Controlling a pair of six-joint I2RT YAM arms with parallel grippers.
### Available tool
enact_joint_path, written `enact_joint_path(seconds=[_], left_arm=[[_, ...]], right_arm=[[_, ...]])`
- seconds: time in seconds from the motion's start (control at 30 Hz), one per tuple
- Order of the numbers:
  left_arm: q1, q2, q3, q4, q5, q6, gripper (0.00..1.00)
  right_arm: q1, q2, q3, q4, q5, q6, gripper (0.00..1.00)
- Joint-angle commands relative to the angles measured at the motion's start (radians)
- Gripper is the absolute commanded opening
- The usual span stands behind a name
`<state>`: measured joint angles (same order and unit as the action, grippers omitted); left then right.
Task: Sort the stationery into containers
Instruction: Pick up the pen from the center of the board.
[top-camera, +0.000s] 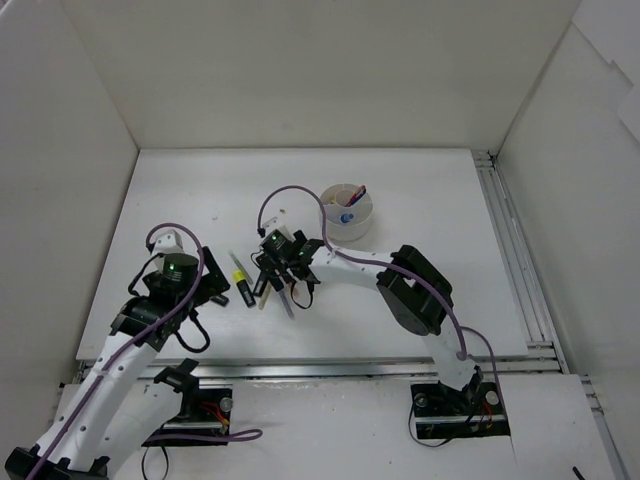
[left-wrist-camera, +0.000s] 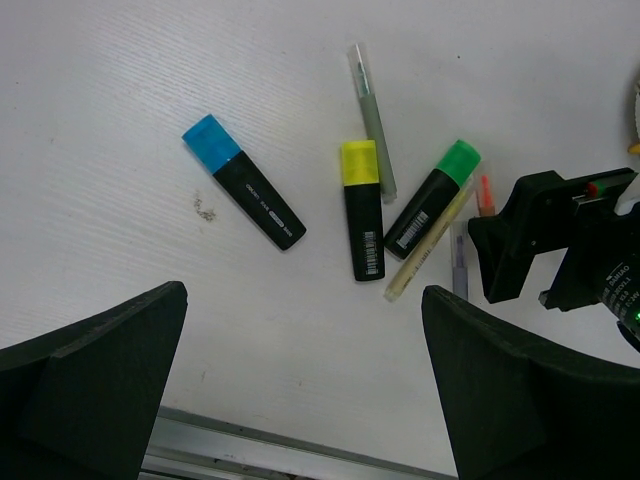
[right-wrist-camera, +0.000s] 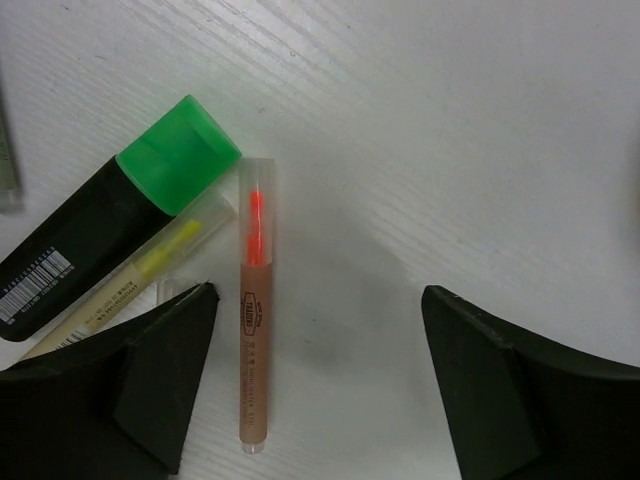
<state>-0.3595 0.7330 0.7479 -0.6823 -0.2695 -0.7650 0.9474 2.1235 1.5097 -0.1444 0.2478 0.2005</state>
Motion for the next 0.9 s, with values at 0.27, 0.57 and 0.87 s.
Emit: enact_joint_path(seconds=[0.27, 0.57, 0.87], left_arm=[[0.025, 0.026, -0.002, 0.07, 0.029, 0.03, 1.0], [0.045, 0.063, 0.01, 0.093, 0.07, 0.05, 1.0], [0.045, 0.091, 0.03, 0.124, 0.104, 0.075, 1.0]], right_arm=[[0.001, 0.03, 0.052, 0.022, 0.051, 0.045, 0.37], [-0.056, 0.056, 0.053, 0.029, -0.071, 0.091, 0.21], [-0.073, -0.054, 0.018, 0.057, -0.055, 0.04, 0.0]])
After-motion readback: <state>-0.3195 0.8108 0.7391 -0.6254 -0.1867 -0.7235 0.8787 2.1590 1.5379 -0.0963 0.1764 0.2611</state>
